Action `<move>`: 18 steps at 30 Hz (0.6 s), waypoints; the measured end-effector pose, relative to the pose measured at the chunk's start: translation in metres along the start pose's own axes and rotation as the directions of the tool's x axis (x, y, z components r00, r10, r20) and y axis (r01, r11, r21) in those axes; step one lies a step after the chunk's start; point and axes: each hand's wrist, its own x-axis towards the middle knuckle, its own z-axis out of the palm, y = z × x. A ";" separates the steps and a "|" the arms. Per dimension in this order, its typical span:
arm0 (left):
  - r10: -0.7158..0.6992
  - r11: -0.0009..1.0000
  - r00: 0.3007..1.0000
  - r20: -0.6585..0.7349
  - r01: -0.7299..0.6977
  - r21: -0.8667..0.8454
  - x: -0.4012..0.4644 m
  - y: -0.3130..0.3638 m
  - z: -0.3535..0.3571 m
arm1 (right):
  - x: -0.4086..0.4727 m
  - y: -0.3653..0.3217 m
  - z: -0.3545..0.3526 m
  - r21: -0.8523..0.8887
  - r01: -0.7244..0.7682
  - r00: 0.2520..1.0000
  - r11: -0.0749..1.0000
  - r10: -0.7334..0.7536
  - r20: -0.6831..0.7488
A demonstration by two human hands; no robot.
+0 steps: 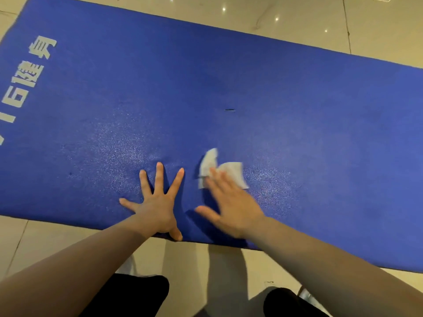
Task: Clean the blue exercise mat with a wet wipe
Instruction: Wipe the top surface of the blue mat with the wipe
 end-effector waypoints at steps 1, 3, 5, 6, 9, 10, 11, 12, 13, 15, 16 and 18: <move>0.001 1.000 1.000 -0.001 -0.001 0.002 0.000 0.000 0.001 | 0.005 -0.008 0.001 -0.016 0.095 0.994 0.995 -0.094 0.052; 0.007 1.000 1.000 -0.006 -0.007 0.007 0.000 -0.001 0.002 | 0.013 -0.004 0.004 -0.105 0.237 0.969 0.966 -0.228 0.093; 0.012 1.000 1.000 -0.009 -0.011 0.004 0.000 0.000 0.000 | 0.015 0.019 0.003 -0.172 0.243 0.970 0.955 -0.234 0.072; 0.012 1.000 1.000 -0.007 -0.012 0.000 -0.001 0.000 -0.001 | 0.014 0.033 0.000 -0.188 0.195 0.980 0.963 -0.196 0.014; 0.016 1.000 1.000 -0.007 -0.016 0.005 0.001 0.000 0.001 | 0.009 0.080 -0.020 -0.117 -0.086 0.993 0.989 0.076 -0.088; 0.016 1.000 1.000 -0.008 -0.016 0.007 0.001 0.000 0.001 | 0.006 0.093 -0.028 -0.055 -0.204 0.976 0.977 0.199 -0.087; 0.015 1.000 1.000 -0.009 -0.015 0.009 0.002 0.000 0.001 | 0.003 0.104 -0.034 0.002 -0.315 0.946 0.949 0.314 -0.078; 0.014 1.000 1.000 -0.009 -0.014 0.012 0.002 0.000 0.001 | 0.001 0.108 -0.039 0.045 -0.401 0.913 0.915 0.403 -0.065; 0.011 1.000 1.000 -0.006 -0.011 0.013 0.002 0.000 0.000 | 0.001 0.105 -0.043 0.070 -0.449 0.890 0.891 0.453 -0.049; 0.002 1.000 1.000 0.002 -0.002 0.018 0.003 0.002 -0.001 | 0.005 0.087 -0.040 0.028 -0.417 0.908 0.909 0.417 -0.022; -0.003 1.000 1.000 0.004 0.003 0.020 0.003 0.003 -0.001 | 0.009 0.072 -0.036 -0.023 -0.328 0.945 0.945 0.327 -0.013; -0.012 1.000 1.000 0.012 0.012 0.024 0.004 0.003 0.000 | 0.018 0.039 -0.026 -0.096 -0.087 0.995 0.992 0.090 0.030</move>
